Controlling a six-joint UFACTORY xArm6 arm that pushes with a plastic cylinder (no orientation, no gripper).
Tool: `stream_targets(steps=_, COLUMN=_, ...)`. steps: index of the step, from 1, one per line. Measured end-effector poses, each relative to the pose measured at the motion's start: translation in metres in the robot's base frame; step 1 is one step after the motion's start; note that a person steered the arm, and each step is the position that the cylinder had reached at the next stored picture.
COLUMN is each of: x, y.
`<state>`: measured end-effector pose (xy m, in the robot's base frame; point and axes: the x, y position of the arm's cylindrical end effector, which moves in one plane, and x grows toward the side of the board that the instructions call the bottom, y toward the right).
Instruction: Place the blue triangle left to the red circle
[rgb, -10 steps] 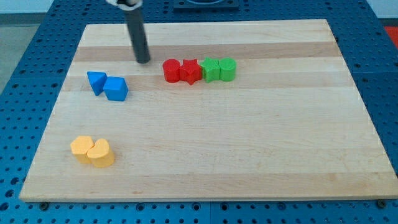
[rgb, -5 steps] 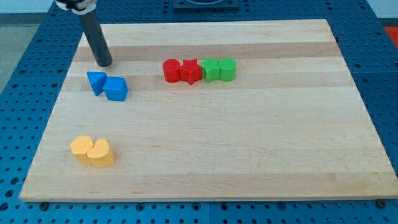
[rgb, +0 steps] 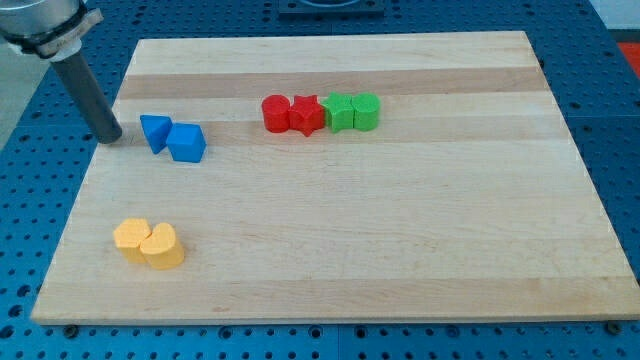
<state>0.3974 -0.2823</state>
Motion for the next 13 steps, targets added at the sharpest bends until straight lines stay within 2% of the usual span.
stream_targets(steps=8, x=-0.009, y=0.089)
stream_targets(steps=13, x=-0.037, y=0.071)
